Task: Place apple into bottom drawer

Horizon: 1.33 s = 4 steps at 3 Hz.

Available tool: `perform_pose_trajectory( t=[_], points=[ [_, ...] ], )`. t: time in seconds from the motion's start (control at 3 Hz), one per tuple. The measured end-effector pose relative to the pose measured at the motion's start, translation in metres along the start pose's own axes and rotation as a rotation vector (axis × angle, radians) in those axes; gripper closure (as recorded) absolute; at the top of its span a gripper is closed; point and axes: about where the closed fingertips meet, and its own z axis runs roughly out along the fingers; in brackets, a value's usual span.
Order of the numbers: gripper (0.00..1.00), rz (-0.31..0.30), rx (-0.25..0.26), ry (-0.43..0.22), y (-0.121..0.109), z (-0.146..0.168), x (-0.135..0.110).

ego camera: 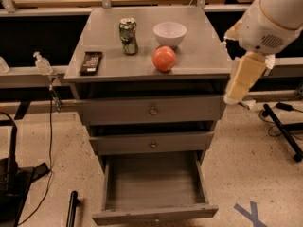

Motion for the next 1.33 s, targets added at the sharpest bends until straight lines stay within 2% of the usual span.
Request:
perform_pose_trajectory(
  t=[0.33, 0.67, 1.0, 1.33],
  points=[
    [0.00, -0.067, 0.047, -0.062, -0.041, 0.024, -0.039],
    [0.00, -0.104, 0.101, -0.130, -0.085, 0.052, -0.089],
    [0.00, -0.108, 0.101, -0.238, -0.119, 0.110, -0.174],
    [0.00, -0.108, 0.099, -0.240, -0.119, 0.112, -0.176]
  ],
)
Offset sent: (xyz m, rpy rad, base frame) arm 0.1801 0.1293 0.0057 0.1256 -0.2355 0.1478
